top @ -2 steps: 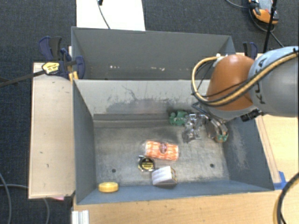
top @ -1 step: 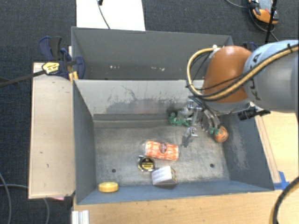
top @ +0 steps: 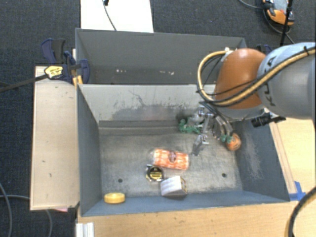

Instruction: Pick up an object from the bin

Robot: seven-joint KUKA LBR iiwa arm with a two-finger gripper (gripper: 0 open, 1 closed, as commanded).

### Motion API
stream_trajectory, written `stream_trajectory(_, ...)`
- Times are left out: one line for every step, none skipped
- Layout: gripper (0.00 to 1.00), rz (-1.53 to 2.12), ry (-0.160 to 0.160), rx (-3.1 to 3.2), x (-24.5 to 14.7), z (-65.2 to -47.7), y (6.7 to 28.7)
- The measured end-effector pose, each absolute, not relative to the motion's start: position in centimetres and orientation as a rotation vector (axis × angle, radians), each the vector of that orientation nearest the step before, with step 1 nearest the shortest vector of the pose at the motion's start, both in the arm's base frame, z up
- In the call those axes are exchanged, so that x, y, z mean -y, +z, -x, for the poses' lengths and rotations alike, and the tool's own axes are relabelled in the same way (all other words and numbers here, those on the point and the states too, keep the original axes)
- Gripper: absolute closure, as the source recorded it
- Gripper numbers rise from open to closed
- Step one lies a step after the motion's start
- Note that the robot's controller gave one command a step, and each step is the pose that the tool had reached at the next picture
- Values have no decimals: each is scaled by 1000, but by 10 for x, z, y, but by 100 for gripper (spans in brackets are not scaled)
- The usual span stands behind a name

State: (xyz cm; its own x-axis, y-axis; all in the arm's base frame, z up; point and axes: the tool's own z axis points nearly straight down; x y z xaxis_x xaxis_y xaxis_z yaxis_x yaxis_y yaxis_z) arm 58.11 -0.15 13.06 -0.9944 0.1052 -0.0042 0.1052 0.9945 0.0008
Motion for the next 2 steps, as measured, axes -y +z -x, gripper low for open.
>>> stream_trajectory(100,33,-2,-3143,-65,-554,75)
stream_trajectory(100,33,-2,-3143,-65,-554,75)
